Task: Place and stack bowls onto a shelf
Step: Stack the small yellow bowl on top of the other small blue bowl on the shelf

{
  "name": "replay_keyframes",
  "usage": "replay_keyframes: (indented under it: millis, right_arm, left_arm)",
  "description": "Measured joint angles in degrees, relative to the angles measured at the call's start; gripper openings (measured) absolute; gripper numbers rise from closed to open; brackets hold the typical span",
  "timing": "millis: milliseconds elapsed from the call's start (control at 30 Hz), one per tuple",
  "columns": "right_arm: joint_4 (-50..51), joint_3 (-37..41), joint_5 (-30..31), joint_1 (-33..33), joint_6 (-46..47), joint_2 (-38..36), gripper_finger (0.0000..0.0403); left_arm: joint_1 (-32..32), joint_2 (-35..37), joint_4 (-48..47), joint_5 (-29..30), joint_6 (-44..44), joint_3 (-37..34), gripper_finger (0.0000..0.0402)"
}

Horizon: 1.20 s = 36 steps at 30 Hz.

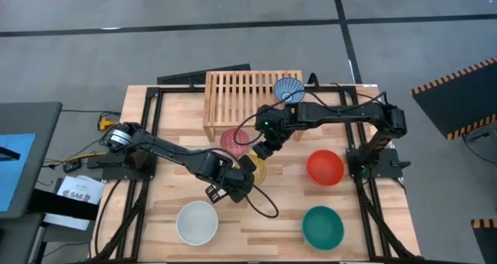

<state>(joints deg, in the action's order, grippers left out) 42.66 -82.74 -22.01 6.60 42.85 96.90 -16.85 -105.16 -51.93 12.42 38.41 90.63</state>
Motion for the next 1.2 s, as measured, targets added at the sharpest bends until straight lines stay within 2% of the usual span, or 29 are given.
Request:
replay_keyframes:
  millis: [167, 367, 533, 733, 933, 1067, 1200]
  right_arm:
    - [0.41, 0.00, -3.78, 1.16, -6.96, -0.29, 0.0143]
    - [1.50, 0.03, -5.10, 2.91, -11.03, -1.56, 0.0143]
    - [5.04, 0.09, -4.74, 4.59, -16.18, -7.50, 0.0143]
    - [8.61, 0.07, 2.12, 3.91, -18.45, -17.86, 0.0143]
    - [12.17, 1.10, 12.95, 0.59, -17.75, -27.04, 0.0143]
    - [14.85, 1.57, 18.62, -0.24, -15.56, -31.70, 0.0143]
    - [14.68, 1.57, 21.44, -0.09, -13.50, -34.74, 0.0141]
  left_arm:
    - [0.80, 0.00, 0.31, 0.24, -0.04, 0.00, 0.0000]
    - [0.96, 0.02, 0.31, 0.32, -1.39, 0.00, 0.0000]
    - [1.07, 0.64, -3.53, 0.27, -6.53, 0.00, 0.0000]
    - [3.66, 6.22, -2.15, 0.04, -11.40, 0.03, 0.0000]
    - [13.45, 11.54, 5.16, 0.93, -12.18, 2.72, 0.0000]
    - [20.24, 9.63, 5.25, 1.29, -7.59, 8.08, 0.0000]
    - [24.68, 4.18, 5.76, -0.76, -3.24, 15.23, 0.0000]
